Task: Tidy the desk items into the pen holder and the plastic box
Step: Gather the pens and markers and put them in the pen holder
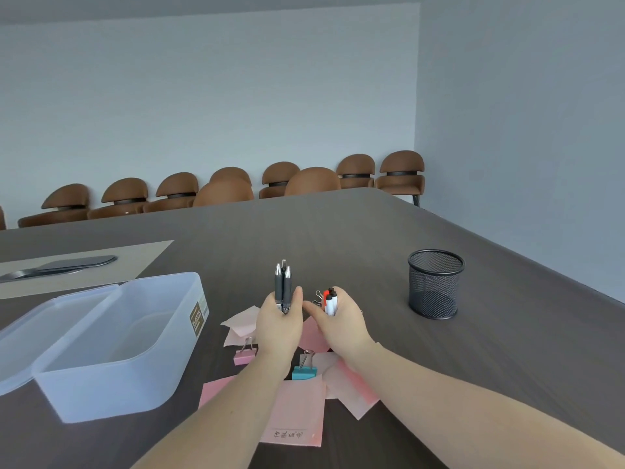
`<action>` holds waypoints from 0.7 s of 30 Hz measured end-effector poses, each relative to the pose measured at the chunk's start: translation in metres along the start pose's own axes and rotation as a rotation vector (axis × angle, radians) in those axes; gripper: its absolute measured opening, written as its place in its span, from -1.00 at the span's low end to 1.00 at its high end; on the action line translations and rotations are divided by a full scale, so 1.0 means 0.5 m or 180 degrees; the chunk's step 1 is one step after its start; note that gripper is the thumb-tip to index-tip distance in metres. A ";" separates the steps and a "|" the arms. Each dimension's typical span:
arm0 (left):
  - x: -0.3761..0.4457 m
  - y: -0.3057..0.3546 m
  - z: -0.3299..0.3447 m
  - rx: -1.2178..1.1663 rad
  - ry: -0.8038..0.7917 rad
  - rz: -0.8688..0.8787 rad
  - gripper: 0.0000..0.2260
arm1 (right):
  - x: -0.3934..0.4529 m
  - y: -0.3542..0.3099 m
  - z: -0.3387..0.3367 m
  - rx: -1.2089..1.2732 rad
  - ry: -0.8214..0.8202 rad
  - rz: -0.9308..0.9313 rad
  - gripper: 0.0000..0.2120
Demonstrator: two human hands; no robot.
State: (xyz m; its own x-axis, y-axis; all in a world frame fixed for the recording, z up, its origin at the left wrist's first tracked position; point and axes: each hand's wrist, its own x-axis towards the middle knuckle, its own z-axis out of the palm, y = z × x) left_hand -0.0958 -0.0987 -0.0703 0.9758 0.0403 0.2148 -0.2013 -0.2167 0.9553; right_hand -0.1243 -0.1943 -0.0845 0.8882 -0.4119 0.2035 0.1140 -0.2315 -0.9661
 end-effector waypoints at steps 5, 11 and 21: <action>0.007 0.068 0.048 0.0014 -0.0100 0.0270 -0.66 | 0.029 -0.052 -0.027 0.0299 0.0266 -0.0032 -0.64; 0.010 0.199 0.158 -0.0417 -0.0423 0.0341 -0.74 | 0.076 -0.136 -0.173 0.0331 0.0629 -0.0266 -0.66; -0.001 0.288 0.411 -0.0833 -0.1020 0.0089 -0.74 | 0.177 -0.117 -0.384 0.0114 0.1414 -0.0194 -0.69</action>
State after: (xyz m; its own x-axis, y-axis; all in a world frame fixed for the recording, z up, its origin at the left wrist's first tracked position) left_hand -0.1079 -0.3302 0.0254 0.9385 -0.2768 0.2066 -0.2025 0.0437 0.9783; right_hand -0.1377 -0.3868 0.0204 0.6031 -0.7387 0.3011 0.1826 -0.2396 -0.9535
